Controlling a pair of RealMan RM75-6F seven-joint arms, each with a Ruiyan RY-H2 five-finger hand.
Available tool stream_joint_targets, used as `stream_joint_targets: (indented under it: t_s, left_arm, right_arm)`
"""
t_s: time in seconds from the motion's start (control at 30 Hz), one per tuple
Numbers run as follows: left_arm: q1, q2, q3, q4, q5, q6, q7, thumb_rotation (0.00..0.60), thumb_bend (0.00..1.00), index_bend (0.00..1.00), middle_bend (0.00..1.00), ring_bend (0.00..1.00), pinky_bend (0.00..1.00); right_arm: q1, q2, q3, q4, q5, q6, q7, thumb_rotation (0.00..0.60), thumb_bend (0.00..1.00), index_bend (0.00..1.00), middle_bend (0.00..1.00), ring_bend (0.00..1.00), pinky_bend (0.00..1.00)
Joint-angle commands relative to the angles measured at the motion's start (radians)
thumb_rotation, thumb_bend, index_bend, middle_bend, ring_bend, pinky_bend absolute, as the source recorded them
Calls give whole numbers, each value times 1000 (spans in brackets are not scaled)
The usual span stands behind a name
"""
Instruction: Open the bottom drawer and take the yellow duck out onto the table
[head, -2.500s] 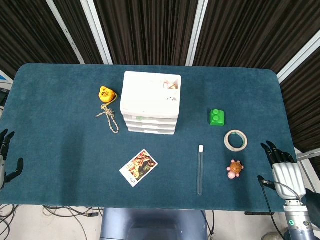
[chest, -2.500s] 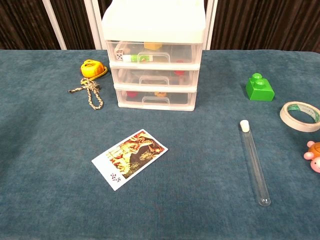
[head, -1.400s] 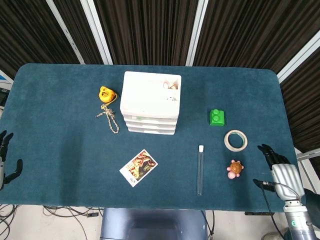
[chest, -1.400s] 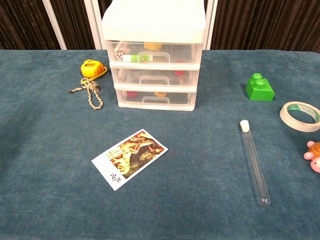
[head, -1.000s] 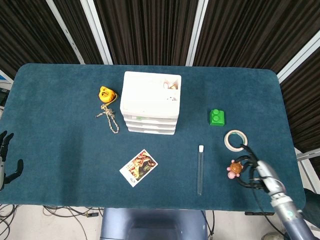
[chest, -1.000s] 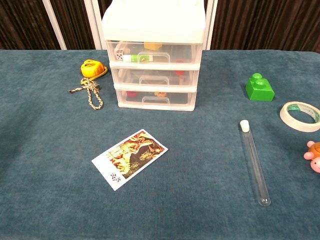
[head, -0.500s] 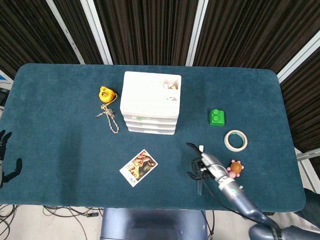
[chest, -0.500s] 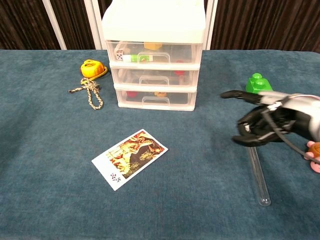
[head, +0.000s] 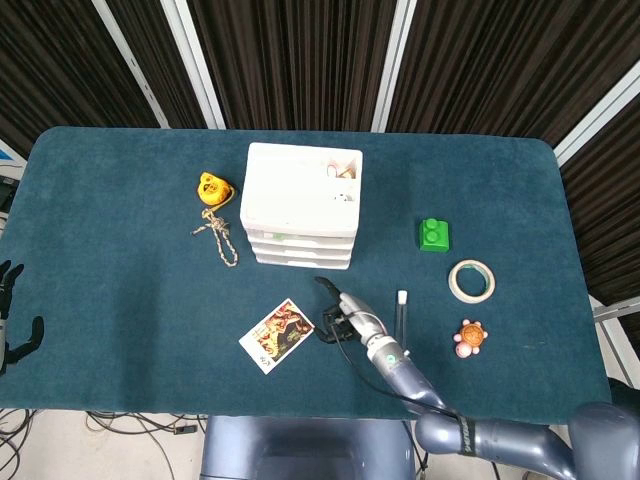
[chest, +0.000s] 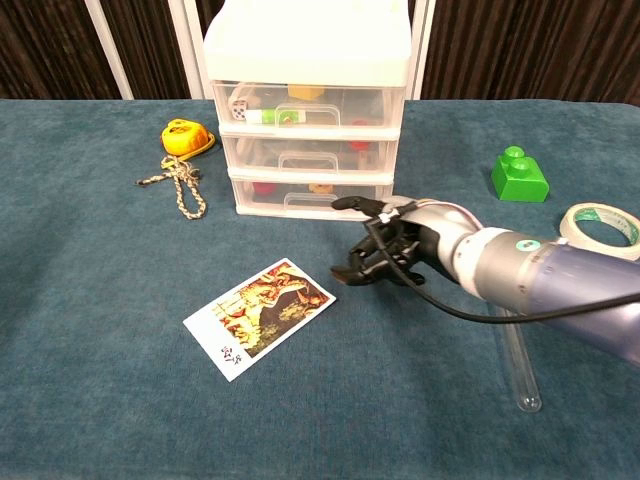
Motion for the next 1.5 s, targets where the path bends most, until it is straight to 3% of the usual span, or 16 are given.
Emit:
stream_joint_targets:
  t_s: [0.03, 0.57, 0.87, 1.5]
  left_arm:
    - [-1, 1, -1, -2, -2, -2, -3, 600, 456, 0, 0, 0, 0]
    - [0, 12, -6, -14, -22, -12, -15, 600, 457, 0, 0, 0, 0]
    - [-2, 15, -7, -18, -23, -14, -16, 600, 458, 0, 0, 0, 0]
    - [-2, 16, -8, -19, -24, -14, -20, 600, 458, 0, 0, 0, 0]
  right_arm:
    - [24, -34, 19, 38, 32, -17, -10, 600, 420, 0, 755, 928, 961]
    - [91, -156, 111, 178, 136, -105, 78, 600, 455, 0, 754, 918, 960]
    - [108, -201, 134, 227, 140, -95, 90, 600, 466, 0, 757, 917, 959]
    - [146, -229, 166, 267, 251, -119, 63, 600, 484, 0, 767, 918, 958]
